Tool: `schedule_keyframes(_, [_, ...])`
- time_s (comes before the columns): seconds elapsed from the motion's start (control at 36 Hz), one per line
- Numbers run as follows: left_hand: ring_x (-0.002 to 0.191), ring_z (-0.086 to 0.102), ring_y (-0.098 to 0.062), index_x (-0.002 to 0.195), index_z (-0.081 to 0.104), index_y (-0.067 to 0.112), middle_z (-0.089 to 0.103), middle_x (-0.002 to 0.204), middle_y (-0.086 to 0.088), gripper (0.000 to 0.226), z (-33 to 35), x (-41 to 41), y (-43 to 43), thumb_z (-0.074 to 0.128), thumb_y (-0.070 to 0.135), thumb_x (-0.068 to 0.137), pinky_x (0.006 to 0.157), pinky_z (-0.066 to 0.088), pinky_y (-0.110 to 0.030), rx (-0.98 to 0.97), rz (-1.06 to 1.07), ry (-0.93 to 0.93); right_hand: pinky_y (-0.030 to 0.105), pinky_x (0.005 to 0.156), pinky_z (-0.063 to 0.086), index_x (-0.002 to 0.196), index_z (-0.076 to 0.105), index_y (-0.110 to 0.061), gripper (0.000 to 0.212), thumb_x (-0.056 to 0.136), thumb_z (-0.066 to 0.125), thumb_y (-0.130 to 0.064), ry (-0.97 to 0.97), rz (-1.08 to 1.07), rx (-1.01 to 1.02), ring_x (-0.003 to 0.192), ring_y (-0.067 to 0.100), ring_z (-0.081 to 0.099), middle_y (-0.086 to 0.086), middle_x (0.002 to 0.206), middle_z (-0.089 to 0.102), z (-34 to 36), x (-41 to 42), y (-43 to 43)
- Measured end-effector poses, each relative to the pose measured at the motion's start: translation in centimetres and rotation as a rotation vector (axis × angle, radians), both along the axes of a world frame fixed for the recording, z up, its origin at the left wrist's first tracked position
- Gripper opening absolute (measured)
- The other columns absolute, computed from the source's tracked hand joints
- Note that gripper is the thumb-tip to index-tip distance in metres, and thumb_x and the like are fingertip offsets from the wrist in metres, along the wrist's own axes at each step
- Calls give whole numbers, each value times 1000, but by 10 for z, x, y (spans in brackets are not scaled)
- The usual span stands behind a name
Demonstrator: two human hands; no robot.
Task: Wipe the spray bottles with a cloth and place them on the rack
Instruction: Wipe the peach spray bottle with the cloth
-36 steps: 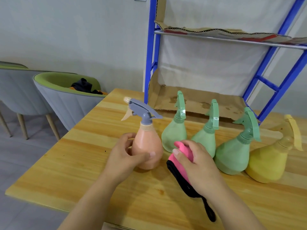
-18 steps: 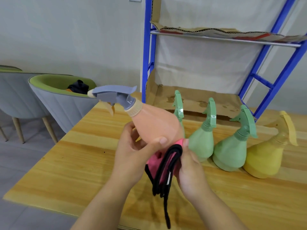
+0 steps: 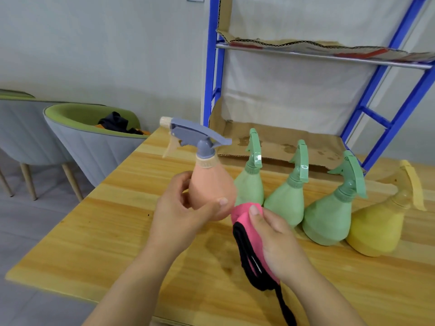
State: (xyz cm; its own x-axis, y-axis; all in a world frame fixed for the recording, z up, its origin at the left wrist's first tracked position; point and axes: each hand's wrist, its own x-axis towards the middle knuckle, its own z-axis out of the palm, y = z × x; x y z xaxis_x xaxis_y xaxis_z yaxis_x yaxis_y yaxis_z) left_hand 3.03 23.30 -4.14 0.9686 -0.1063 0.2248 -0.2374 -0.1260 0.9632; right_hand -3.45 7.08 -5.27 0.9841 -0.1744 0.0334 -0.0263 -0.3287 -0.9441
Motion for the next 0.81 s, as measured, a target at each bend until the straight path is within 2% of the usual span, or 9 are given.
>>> schedule_keyframes(0.08, [85,64,1,102,50,45,63,99,22,57,-13,8,5,85,38,57,65,52,-19,127,32,39,21,81,44,98,60,-34,32,94,35,-54,56,-44,-183,92,5,58,-8,98,66,1,1,-9])
schedule_keyframes(0.14, [87,62,-3,110,49,39,62,100,20,62,-22,13,8,86,33,61,67,52,-25,200,51,50,15,78,38,106,55,-37,23,96,38,-47,85,-46,-272,96,1,54,-13,107,61,4,2,-12])
schedule_keyframes(0.25, [87,59,-1,112,49,36,58,98,21,61,-33,20,9,85,31,63,67,50,-24,270,51,59,17,87,36,117,50,-39,24,95,44,-46,84,-28,-370,105,-2,50,-15,119,55,4,5,-18])
schedule_keyframes(0.33, [88,58,-1,115,49,34,59,100,18,63,-38,25,7,85,31,64,66,48,-22,294,37,78,18,95,33,136,42,-33,46,93,50,-46,101,-20,-406,114,-2,45,-18,128,47,2,7,-20])
schedule_keyframes(0.44, [90,60,-7,117,51,31,60,101,16,63,-40,32,5,85,29,64,69,48,-23,302,36,76,18,94,33,139,38,-30,53,90,56,-43,91,-22,-424,113,-1,43,-16,129,45,3,7,-20])
schedule_keyframes(0.53, [97,59,-14,121,55,31,56,109,10,66,-43,40,3,85,29,63,78,49,-28,329,41,54,18,90,33,140,34,-29,60,88,59,-44,86,-27,-433,110,1,42,-17,125,41,7,7,-20])
schedule_keyframes(0.61, [100,56,-12,128,56,28,50,116,3,73,-43,48,2,86,31,62,83,47,-27,357,47,63,20,95,33,143,28,-29,67,87,60,-45,79,-33,-423,115,1,40,-17,130,38,10,6,-21])
schedule_keyframes(0.72, [103,54,-12,136,48,24,53,121,5,82,-40,53,1,86,27,63,85,47,-29,334,48,92,25,103,35,143,26,-31,66,88,58,-46,57,-50,-389,121,3,41,-16,134,38,11,6,-22])
schedule_keyframes(0.81, [107,55,-13,121,50,26,56,115,7,70,-40,56,-2,87,22,62,86,48,-30,269,72,110,22,98,35,140,26,-35,59,89,55,-47,48,-52,-353,117,0,42,-18,131,37,13,5,-22])
